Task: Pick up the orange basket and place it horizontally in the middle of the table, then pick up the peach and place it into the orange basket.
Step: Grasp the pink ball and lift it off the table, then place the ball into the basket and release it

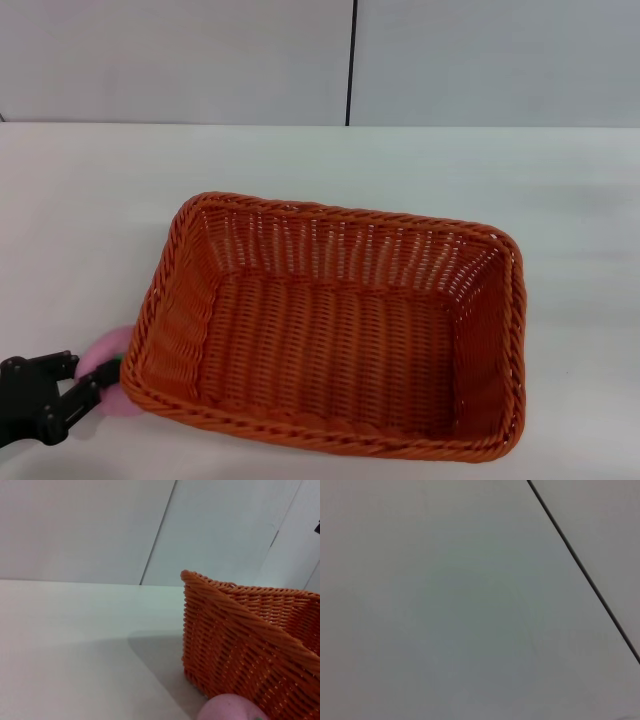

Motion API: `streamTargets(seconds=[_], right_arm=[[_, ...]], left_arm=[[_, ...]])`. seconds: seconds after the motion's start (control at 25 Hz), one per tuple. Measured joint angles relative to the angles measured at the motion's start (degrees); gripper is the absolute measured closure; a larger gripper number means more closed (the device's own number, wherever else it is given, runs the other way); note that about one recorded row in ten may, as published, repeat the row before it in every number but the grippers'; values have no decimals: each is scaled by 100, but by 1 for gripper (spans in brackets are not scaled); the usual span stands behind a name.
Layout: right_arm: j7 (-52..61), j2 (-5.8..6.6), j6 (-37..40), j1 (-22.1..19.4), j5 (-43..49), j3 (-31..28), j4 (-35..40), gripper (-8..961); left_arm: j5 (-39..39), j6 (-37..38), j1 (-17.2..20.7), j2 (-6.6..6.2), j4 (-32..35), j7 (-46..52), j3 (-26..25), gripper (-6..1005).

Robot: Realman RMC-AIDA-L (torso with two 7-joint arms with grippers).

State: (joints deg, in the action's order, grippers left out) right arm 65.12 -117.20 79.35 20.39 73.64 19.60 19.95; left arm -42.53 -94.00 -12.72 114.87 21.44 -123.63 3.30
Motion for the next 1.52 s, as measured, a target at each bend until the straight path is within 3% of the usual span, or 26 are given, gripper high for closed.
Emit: streamTargets(seconds=[0.16, 0.36, 0.68, 0.8, 0.96, 1.2, 1.44, 1.52], right_arm=[[0, -4, -40, 0, 0, 0, 0, 492], [0, -12, -42, -2, 0, -1, 0, 493], [0, -9, -43, -30, 1, 0, 0, 494], [1, -15, -43, -38, 1, -1, 0, 495], [0, -15, -42, -34, 1, -1, -5, 495], [-39, -22, -42, -10, 1, 28, -63, 495], [-76, -31, -42, 5, 1, 46, -130, 495], [-101, -31, -42, 8, 1, 45, -151, 495]], left_arm=[[-8, -20, 8, -13, 0, 8, -42, 778], [-13, -93, 33, -54, -4, 40, -526, 823], [-23, -351, 43, -86, -25, 117, -1813, 879], [-52, -801, -60, -67, -65, 173, -2570, 898], [-168, -1288, -213, -23, -137, 231, -2845, 942], [-227, -1743, -685, 72, -575, 328, -2623, 949], [-195, -1638, -1278, 317, -763, 366, -1332, 938], [-193, -1398, -1423, 345, -896, 362, -890, 928]])
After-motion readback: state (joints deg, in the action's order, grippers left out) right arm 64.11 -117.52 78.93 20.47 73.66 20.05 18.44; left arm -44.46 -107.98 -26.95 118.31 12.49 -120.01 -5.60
